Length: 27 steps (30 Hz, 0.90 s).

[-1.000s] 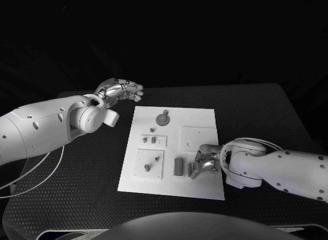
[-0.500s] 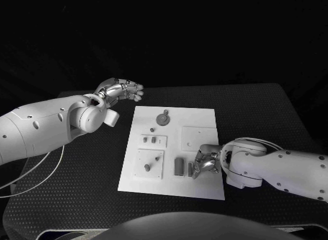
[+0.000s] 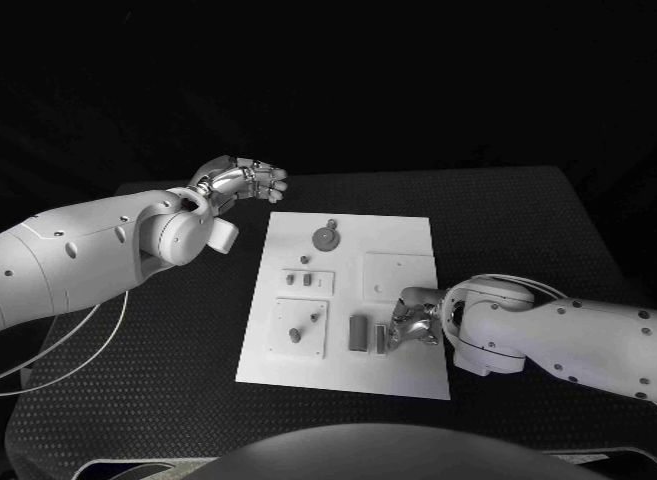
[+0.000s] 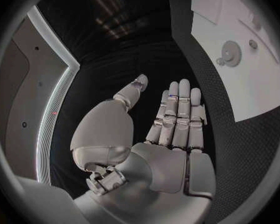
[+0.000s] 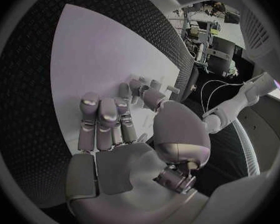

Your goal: Assemble the parts on the task board

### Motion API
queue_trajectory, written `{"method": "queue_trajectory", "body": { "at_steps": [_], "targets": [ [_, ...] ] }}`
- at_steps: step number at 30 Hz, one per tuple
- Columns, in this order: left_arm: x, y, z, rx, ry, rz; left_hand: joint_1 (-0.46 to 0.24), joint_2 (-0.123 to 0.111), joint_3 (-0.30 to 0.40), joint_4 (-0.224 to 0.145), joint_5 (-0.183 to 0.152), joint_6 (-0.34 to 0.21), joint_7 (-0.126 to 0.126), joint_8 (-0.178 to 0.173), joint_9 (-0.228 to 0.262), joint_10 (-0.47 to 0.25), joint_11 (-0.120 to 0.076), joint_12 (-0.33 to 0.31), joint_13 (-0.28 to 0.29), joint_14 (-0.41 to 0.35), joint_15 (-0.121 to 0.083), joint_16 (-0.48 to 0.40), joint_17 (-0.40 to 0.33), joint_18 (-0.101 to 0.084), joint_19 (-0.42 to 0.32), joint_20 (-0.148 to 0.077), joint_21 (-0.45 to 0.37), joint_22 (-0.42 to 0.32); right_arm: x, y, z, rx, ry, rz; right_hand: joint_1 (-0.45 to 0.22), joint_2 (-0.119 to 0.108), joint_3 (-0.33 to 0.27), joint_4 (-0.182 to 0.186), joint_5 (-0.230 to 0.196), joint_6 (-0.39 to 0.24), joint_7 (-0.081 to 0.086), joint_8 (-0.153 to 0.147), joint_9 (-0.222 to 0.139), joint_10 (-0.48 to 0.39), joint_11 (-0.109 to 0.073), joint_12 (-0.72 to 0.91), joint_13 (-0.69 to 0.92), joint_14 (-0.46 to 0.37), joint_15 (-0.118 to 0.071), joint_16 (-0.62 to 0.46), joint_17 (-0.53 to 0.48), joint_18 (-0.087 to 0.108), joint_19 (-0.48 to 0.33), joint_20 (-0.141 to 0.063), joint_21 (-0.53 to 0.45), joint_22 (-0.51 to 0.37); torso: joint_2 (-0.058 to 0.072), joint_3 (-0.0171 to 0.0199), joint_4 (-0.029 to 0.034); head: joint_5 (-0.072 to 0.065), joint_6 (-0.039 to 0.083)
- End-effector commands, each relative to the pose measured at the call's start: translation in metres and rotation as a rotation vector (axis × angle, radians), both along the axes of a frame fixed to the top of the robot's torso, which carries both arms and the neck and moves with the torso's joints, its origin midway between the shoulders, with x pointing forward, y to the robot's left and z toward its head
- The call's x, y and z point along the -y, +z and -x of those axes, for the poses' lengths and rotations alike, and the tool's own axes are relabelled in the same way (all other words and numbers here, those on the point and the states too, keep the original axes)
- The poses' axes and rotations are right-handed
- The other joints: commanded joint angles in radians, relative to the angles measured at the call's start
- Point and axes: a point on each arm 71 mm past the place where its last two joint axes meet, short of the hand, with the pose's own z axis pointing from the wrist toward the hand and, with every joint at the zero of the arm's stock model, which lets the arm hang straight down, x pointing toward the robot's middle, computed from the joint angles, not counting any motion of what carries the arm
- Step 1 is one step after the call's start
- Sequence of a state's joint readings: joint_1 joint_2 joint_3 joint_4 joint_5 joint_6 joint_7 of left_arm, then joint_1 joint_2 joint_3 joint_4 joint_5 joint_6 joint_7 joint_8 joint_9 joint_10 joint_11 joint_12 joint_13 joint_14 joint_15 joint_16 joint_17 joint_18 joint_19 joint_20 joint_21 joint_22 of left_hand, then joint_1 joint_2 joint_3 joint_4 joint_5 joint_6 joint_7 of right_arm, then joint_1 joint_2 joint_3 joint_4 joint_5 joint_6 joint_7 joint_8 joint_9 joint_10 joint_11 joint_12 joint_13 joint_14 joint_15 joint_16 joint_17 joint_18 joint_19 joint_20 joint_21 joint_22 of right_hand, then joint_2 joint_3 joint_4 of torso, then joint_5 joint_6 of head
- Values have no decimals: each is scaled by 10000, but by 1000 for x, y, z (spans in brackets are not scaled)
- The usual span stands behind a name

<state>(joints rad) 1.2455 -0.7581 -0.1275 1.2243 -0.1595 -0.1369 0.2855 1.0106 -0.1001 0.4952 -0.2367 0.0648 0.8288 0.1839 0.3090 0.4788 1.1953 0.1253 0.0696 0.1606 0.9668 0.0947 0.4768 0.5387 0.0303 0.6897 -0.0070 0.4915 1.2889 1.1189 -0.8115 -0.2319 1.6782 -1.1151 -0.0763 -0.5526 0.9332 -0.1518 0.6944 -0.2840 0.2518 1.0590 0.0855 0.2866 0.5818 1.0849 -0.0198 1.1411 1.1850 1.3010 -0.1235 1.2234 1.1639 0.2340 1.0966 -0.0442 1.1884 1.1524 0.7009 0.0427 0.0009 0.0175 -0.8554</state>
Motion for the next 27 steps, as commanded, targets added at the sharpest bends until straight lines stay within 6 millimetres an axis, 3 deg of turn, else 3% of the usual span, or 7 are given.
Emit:
{"method": "queue_trajectory", "body": {
  "at_steps": [1,5,9,13,17,21,27],
  "targets": [
    [2,1,0,45,-155,63,-78,-23,-10,56,26,-78,-21,30,-16,-40,-11,21,-15,90,11,-64,13,54,48,27,-37,11,5,-3,0,-17,-91,304,-96,-34,-60,-6,-17,58,22,-53,-34,55,-14,-50,15,76,-1,3,2,278,50,53,50,-18,-3,-5,3,-2,11],
    [2,1,0,46,-146,53,-76,-23,-9,55,26,-80,-21,30,-17,-40,-10,20,-15,91,11,-67,16,55,49,27,-39,14,5,-4,1,-215,-70,215,-160,-143,-87,2,-68,53,24,-59,-43,57,-12,-58,18,80,0,-1,3,278,53,60,55,-30,-2,-8,5,-13,21],
    [1,1,0,44,-144,51,-75,-25,-9,54,23,-81,-20,30,-17,-41,-10,20,-16,91,11,-69,20,55,49,27,-41,16,7,-4,3,-460,-52,52,-339,-445,-279,38,-91,20,37,-74,-56,36,2,-72,30,58,9,-22,-5,278,54,71,68,-50,-4,-8,2,-12,21],
    [1,1,0,43,-144,46,-74,-27,-9,53,20,-83,-20,30,-18,-41,-10,20,-16,92,12,-72,23,55,49,27,-42,18,9,-4,6,-726,46,-90,-513,-768,-598,95,-580,-50,53,-100,-66,-28,22,-87,57,6,17,-45,-3,278,27,64,64,-84,-3,-6,2,-11,19],
    [1,1,0,36,-133,35,-72,-27,-9,53,18,-83,-20,30,-18,-42,-9,20,-17,92,12,-74,26,55,50,27,-43,20,10,-4,8,-865,116,-141,-564,-943,-755,148,-1077,-111,66,-123,-74,-94,38,-96,81,-48,27,-76,-11,278,-19,53,48,-113,-2,-5,4,-9,9],
    [1,1,1,37,-142,38,-71,-28,-9,52,16,-84,-20,31,-18,-42,-9,20,-17,92,12,-77,29,55,50,27,-45,22,10,-4,8,-947,161,-135,-663,-1024,-968,168,-1580,-175,85,-143,-76,-171,51,-99,108,-118,39,-103,-12,278,-82,44,38,-135,1,-12,6,-16,12],
    [0,1,1,37,-140,37,-70,-31,-10,51,12,-85,-19,32,-19,-42,-9,20,-17,93,12,-81,34,55,51,27,-48,25,5,-2,7,-428,371,102,-753,-1011,-1052,280,-1933,-171,86,-131,-68,-187,45,-88,122,-131,38,-100,7,278,-98,35,42,-158,-1,0,-10,-1,11]
  ]
}}
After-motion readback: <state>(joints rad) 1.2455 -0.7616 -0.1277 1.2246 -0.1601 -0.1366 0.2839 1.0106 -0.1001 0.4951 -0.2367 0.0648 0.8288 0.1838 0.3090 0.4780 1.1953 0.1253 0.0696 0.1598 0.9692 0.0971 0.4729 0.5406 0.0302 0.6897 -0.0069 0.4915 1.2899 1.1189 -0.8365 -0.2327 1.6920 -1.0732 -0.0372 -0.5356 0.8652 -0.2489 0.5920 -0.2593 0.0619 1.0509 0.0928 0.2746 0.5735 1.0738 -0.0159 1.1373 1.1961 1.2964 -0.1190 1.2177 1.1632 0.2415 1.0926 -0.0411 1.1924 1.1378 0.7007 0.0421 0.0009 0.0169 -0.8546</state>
